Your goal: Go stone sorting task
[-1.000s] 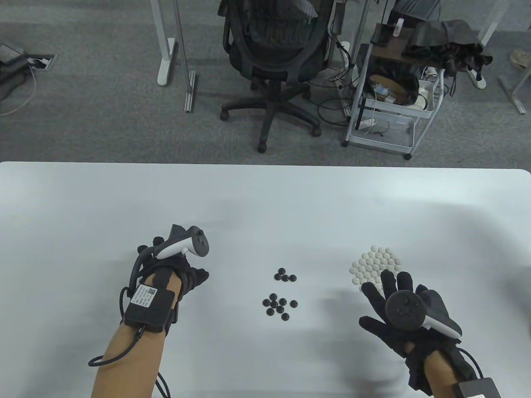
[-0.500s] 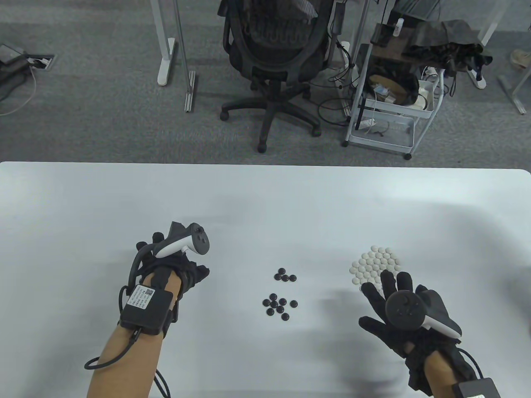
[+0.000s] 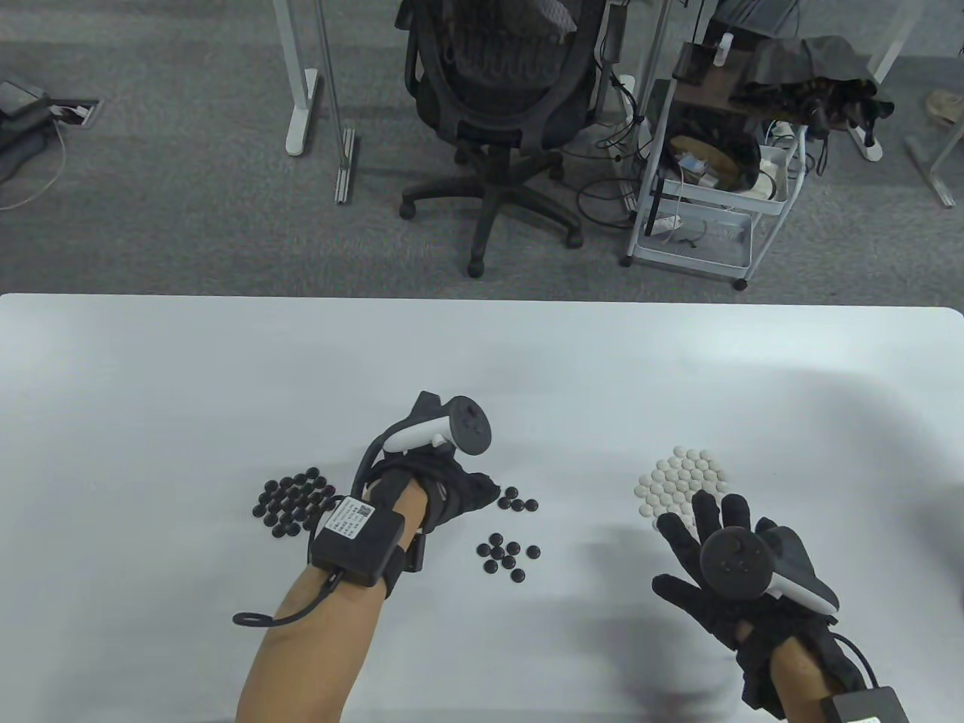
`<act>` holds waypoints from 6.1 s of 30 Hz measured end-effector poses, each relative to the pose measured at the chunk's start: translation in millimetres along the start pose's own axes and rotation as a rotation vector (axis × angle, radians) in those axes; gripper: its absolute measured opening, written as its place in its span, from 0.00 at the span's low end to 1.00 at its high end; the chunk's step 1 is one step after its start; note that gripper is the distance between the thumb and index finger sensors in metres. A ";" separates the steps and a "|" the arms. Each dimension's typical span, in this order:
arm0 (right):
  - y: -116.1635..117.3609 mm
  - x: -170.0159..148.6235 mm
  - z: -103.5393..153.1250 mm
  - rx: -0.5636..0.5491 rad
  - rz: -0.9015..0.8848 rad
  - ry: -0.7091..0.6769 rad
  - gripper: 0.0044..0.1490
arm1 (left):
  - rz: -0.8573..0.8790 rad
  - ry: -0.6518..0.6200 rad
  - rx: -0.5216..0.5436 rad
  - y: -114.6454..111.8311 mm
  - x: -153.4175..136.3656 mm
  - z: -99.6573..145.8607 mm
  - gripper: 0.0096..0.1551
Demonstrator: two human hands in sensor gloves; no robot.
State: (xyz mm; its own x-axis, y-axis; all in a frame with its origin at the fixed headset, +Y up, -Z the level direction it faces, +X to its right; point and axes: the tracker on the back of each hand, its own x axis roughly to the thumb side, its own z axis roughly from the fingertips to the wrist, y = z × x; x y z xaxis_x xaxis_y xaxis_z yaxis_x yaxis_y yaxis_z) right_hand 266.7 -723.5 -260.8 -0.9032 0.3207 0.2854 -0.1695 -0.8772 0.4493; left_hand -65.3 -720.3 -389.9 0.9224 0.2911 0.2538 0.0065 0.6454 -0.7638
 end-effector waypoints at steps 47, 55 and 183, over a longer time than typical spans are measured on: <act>-3.7 9.4 7.2 0.002 0.008 -0.024 0.52 | 0.409 0.536 0.084 3.9 -175.4 49.5 0.40; -5.0 11.5 8.7 -0.008 0.010 -0.030 0.52 | 0.294 0.270 0.079 26.4 -106.1 43.5 0.40; -3.4 9.4 7.8 0.018 0.009 -0.010 0.51 | 0.039 0.319 0.014 1.0 -90.7 43.0 0.40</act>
State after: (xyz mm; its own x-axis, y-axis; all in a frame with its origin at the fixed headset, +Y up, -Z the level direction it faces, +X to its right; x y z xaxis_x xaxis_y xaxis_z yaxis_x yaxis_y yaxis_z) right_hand 261.8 -714.7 -253.1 -0.9008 0.3162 0.2977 -0.1539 -0.8734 0.4621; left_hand -165.6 -715.6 -388.2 0.9964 0.0810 0.0241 -0.0343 0.6484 -0.7606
